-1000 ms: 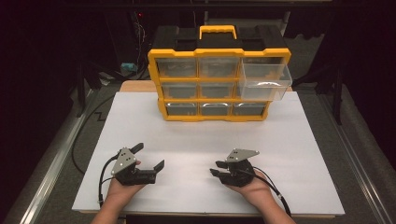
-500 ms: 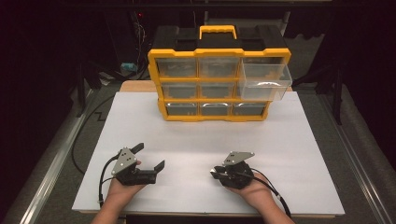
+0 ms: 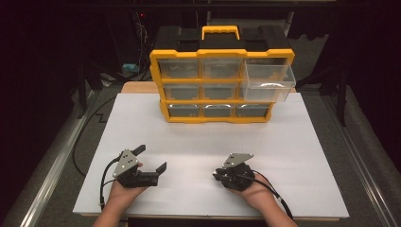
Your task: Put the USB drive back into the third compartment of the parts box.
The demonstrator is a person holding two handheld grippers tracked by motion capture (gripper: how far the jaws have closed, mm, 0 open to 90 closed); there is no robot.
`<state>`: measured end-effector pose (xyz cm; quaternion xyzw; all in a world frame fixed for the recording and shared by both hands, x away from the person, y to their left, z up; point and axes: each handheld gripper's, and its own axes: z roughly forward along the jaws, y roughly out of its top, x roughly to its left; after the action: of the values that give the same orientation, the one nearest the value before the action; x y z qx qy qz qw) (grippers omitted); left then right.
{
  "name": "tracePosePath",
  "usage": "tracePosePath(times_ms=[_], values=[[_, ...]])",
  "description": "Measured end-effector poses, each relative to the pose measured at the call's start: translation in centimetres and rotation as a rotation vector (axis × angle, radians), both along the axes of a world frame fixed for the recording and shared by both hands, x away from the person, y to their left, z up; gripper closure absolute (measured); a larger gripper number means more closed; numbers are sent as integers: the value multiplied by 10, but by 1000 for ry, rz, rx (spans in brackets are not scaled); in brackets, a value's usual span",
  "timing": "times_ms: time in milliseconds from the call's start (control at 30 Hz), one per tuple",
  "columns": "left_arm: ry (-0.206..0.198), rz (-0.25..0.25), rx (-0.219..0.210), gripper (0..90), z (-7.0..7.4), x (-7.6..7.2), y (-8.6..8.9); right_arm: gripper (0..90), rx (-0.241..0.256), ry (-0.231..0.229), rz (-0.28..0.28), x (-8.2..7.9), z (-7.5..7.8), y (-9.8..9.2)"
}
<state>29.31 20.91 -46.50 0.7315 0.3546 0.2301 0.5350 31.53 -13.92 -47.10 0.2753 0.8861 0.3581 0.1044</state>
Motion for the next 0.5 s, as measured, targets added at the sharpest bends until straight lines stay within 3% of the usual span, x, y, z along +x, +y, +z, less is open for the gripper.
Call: tracePosePath(times_ms=[500], values=[[0, -2, 1, 4, 0, 0, 0, 803, 23, 18, 1, 2, -1, -2]])
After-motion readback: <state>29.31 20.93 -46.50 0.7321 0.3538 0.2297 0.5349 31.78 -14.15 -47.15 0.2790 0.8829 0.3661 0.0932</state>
